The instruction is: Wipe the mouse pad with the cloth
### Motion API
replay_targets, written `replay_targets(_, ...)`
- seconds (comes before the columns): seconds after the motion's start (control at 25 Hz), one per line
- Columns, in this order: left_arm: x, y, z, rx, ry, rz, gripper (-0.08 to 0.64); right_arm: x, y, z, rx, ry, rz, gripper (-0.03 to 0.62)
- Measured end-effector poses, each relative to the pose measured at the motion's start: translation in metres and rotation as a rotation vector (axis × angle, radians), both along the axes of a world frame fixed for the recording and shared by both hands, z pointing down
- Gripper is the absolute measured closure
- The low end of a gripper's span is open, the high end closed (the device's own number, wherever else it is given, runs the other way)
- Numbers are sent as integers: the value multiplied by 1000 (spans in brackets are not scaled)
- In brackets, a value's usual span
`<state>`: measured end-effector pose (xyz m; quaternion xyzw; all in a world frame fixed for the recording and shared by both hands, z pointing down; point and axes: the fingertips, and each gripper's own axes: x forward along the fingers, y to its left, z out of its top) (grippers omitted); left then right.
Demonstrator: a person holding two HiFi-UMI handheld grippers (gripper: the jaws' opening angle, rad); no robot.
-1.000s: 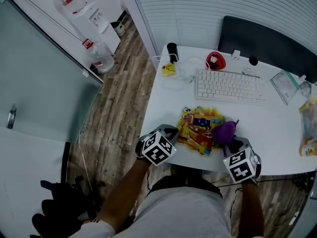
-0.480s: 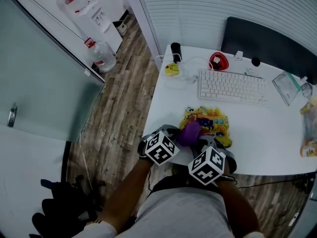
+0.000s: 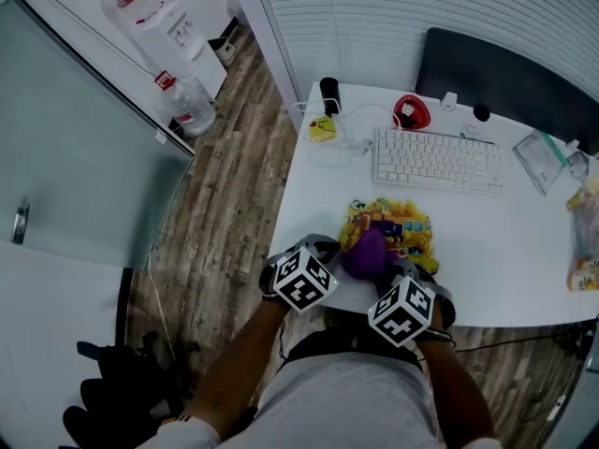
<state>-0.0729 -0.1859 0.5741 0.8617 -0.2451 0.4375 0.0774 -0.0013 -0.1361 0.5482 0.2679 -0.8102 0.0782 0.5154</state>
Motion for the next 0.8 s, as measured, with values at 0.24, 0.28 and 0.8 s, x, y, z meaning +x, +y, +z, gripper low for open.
replay_targets(0.24, -1, 1, -1, 1, 3, 0, 545, 48, 7, 0, -7, 28, 91, 523)
replay_targets(0.28, -1, 1, -1, 0, 3, 0, 545, 56, 7, 0, -8, 31, 106, 523)
replay_targets(0.8, -1, 2, -4, 0, 2, -9, 544, 117, 13, -6, 0, 30, 236, 523)
